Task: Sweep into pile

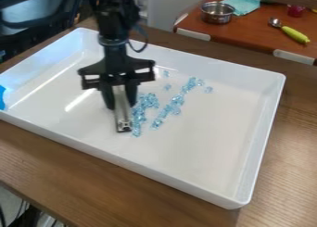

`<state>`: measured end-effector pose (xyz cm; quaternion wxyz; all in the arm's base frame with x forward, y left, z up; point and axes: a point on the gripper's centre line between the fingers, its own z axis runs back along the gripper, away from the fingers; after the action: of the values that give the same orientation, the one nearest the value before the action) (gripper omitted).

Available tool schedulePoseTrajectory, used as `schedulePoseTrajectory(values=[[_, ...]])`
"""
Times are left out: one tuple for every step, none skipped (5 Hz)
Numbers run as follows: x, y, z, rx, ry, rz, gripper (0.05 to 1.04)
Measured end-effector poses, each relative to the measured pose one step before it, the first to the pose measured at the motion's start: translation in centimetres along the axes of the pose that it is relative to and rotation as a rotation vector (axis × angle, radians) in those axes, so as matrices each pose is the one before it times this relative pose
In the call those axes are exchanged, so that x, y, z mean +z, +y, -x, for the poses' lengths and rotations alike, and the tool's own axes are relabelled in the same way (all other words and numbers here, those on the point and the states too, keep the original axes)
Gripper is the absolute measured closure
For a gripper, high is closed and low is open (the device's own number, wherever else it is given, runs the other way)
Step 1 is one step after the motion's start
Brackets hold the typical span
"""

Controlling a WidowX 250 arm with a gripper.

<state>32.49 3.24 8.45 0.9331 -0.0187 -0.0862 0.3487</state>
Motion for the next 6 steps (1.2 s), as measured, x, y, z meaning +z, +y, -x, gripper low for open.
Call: schedulePoseTrajectory(values=[[-0.17, -2.483, 0.591, -0.0134, -0.0057, 0.0118, 0.703], [-0.218, -2.363, -0.026, 0.0012, -0.014, 0.0073, 0.703], [-0.164, -2.583, 0.39, -0.0063, -0.0194, 0.0111, 0.703], [-0.173, -2.823, 0.67, -0.0113, -0.0039, 0.018, 0.703], [-0.161, -2.545, 0.776, -0.0178, 0.0145, 0.0078, 0.703], [0.101, -2.599, 0.414, -0.0122, 0.0064, 0.0211, 0.703]])
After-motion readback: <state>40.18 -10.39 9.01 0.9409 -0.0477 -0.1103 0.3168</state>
